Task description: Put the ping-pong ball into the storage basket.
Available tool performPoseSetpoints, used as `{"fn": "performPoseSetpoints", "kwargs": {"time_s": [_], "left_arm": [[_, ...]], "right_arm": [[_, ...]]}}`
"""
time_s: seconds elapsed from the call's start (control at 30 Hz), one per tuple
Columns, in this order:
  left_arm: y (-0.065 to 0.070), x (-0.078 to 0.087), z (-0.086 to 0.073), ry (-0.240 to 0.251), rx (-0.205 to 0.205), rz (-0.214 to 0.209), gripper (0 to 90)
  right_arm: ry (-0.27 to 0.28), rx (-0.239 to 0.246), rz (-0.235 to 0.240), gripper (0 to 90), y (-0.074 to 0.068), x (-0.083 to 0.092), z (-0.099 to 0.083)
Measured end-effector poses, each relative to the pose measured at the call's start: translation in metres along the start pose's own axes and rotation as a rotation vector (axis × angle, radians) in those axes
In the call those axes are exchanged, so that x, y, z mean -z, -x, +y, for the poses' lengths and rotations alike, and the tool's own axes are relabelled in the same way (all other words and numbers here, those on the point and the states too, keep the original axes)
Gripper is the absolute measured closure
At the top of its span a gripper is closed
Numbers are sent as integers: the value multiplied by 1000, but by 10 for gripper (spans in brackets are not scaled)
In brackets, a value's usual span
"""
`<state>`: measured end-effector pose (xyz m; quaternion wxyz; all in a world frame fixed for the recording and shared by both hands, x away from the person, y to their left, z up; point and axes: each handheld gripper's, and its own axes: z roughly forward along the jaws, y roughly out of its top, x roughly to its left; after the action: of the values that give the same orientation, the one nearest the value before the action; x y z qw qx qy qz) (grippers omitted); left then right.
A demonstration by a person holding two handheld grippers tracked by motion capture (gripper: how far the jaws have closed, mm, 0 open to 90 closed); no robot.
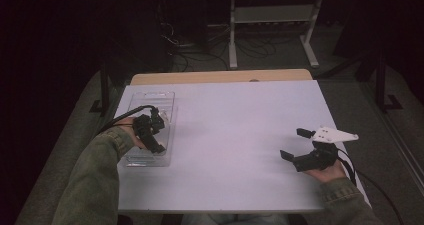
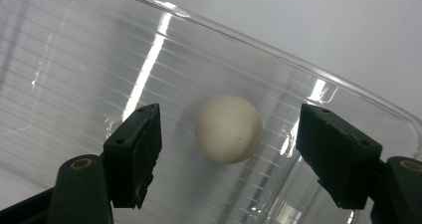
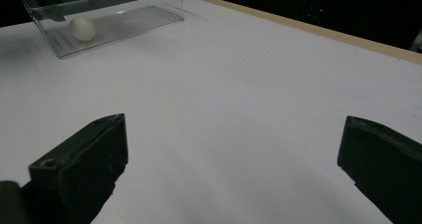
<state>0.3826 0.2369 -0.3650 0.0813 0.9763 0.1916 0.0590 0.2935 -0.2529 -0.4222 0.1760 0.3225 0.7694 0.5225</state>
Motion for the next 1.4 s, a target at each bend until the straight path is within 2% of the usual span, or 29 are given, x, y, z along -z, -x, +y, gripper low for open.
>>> {"fn": "performPoseSetpoints", "kwargs": {"time_s": [0.2, 0.47, 0.57, 0.87, 1.0, 1.2, 1.27, 1.33, 1.4], "left_arm": [[1, 9, 3, 4, -12, 26, 236], [1, 16, 2, -5, 4, 29, 210], [2, 21, 2, -8, 13, 32, 153], [8, 32, 5, 7, -10, 31, 43], [10, 34, 6, 28, -6, 47, 0], [12, 41, 7, 88, -4, 36, 0], [13, 41, 7, 94, -8, 35, 0], [17, 43, 6, 93, -21, 49, 0], [20, 44, 3, 119, -13, 50, 0]], "right_arm": [[-3, 3, 2, 0, -1, 0, 0], [0, 0, 2, 0, -1, 1, 0], [1, 0, 3, 0, -1, 1, 0], [1, -2, 2, 0, -2, 2, 1], [0, -2, 3, 0, -1, 2, 1], [0, -3, 3, 0, -1, 2, 1], [0, -3, 3, 0, -1, 2, 1], [0, -3, 2, 0, -1, 2, 1], [3, -1, 1, 0, -1, 3, 1]]}}
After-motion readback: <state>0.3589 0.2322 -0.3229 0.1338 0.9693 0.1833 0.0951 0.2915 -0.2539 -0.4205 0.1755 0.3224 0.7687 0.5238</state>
